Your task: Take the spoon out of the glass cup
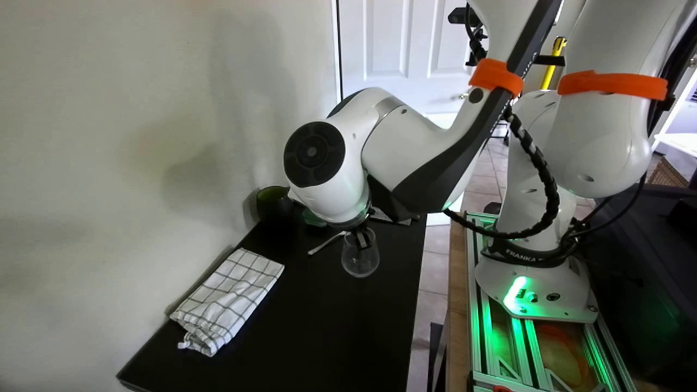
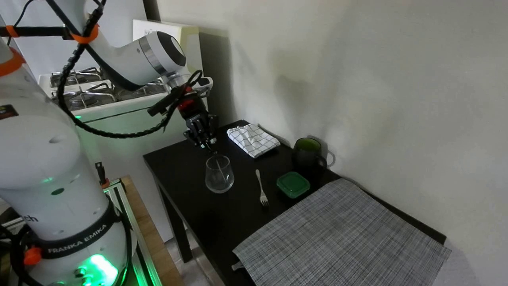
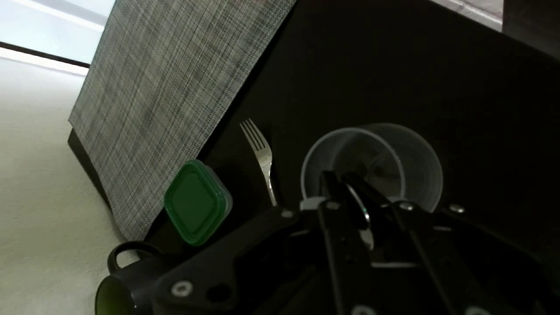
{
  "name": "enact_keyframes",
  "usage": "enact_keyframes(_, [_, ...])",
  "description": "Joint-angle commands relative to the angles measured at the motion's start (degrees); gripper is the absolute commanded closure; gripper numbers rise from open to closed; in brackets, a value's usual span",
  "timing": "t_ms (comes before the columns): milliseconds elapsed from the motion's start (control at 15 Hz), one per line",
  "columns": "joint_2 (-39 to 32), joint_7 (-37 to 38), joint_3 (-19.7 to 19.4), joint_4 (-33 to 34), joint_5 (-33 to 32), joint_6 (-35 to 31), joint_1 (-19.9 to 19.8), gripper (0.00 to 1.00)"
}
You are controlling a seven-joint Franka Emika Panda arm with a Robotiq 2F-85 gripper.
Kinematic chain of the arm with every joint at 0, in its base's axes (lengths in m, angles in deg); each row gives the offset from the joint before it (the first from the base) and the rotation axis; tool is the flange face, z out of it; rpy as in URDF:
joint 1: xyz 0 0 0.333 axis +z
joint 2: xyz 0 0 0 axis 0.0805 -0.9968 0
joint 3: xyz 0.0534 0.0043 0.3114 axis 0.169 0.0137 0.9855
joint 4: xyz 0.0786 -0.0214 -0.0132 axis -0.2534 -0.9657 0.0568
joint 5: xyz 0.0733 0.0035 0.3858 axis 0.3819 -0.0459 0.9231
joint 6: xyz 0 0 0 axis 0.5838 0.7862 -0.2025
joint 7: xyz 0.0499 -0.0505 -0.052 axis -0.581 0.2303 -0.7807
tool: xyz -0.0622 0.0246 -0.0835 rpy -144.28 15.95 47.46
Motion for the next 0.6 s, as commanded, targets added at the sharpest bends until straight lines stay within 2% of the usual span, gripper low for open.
enact_keyframes(0, [2.88, 1.86, -0.46, -0.84, -2.57, 1.03, 0.72, 0.97])
enact_keyframes(533, [9.98, -2.82, -0.73, -0.94, 1.52, 2.28, 2.23, 0.97])
